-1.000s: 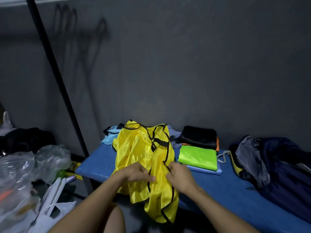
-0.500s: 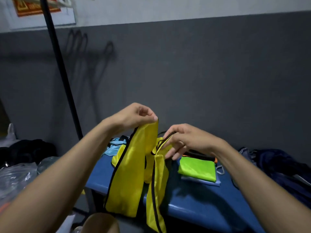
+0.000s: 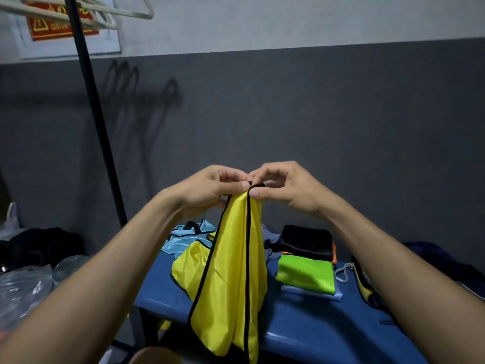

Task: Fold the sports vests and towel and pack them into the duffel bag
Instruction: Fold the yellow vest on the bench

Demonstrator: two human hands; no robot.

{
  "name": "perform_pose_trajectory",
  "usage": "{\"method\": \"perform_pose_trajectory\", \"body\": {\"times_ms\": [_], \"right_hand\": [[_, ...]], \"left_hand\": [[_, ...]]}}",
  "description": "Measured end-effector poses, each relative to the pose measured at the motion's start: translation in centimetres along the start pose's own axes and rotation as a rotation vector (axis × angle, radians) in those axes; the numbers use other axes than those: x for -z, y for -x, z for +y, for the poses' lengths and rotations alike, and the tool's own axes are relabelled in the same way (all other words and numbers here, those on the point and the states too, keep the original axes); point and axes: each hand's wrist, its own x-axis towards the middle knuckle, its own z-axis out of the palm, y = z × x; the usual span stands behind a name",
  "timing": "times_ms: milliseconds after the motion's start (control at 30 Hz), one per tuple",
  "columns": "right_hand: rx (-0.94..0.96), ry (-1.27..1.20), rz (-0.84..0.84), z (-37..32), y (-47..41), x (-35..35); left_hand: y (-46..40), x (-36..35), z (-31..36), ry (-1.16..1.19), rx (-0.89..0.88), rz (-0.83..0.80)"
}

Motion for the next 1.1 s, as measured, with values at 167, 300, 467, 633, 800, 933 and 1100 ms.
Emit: {"method": "perform_pose_trajectory", "body": {"times_ms": [167,300,467,633,800,933,1100], "right_hand": [[-0.027,-0.069,0.020,-0.5,-0.8,0.2],[-0.024,-0.102,0.073,-1.5,-1.7,0.4],[0.034,-0.074,0.105,-4.0,-3.1,1.9],[0.087,-0.006,0.120,-5.8,-4.0,2.2],[0.141,0.030,0.180,-6.9,-4.6,2.5],[0.200,0.044,0.322,-7.6,-4.1,5.6],[0.219,0.058,0.504,-7.2,-3.2,9.5]], "left_hand": [[0.0,-0.6,1.0,-0.040,-0.148,0.101],[0.0,-0.6,1.8,-0.144,-0.300,0.201],[1.3,-0.2,2.5,-0.216,-0.276,0.227],[2.5,-0.7,3.5,-0.072,-0.198,0.208],[3.2,-0.7,4.1,-0.358,-0.241,0.200],[4.8,0.8,3.7,-0.326,-0.214,0.141],[6.7,2.4,3.5,-0.212,-0.122,0.020]]}}
